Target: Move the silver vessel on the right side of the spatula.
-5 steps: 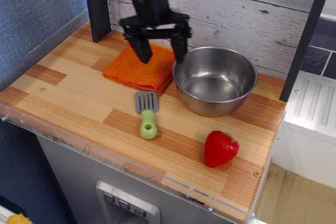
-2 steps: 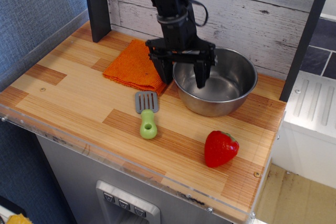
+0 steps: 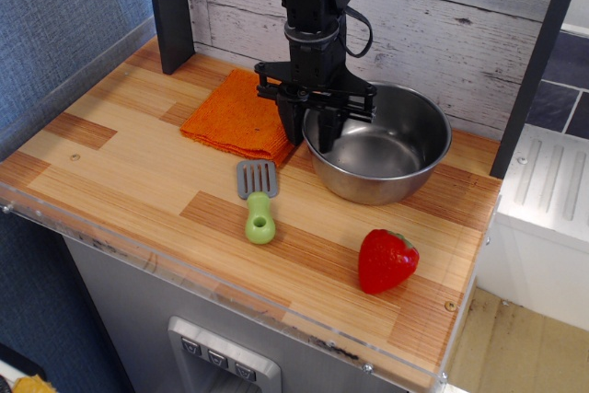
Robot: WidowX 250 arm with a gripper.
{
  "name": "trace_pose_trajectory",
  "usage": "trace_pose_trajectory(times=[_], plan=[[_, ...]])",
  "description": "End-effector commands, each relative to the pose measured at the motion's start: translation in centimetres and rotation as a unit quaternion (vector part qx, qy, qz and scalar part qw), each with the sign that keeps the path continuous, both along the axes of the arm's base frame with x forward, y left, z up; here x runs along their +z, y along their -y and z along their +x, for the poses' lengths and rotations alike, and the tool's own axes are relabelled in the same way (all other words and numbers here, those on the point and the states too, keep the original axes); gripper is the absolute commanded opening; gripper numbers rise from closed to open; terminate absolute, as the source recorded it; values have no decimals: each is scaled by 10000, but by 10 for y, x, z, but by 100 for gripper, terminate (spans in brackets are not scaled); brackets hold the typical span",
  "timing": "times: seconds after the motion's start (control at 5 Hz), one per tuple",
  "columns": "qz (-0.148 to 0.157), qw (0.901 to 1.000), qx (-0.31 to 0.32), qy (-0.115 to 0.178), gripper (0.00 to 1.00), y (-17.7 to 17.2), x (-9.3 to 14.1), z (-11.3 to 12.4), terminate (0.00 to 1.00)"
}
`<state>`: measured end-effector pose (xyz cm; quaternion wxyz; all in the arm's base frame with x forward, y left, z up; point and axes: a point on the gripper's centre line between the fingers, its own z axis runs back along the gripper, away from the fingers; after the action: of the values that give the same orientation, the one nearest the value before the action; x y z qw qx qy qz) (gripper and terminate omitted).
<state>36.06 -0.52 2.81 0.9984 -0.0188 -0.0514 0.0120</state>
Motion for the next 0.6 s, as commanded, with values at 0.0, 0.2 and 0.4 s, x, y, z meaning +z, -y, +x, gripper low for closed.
trace_pose_trajectory(times=[0.0, 0.2, 0.4], plan=[[-11, 9998, -72, 175, 0, 0, 16, 4, 0], [61, 9996, -244, 96, 0, 4, 15, 6, 0], [8, 9990, -445, 75, 0, 4, 26, 6, 0]])
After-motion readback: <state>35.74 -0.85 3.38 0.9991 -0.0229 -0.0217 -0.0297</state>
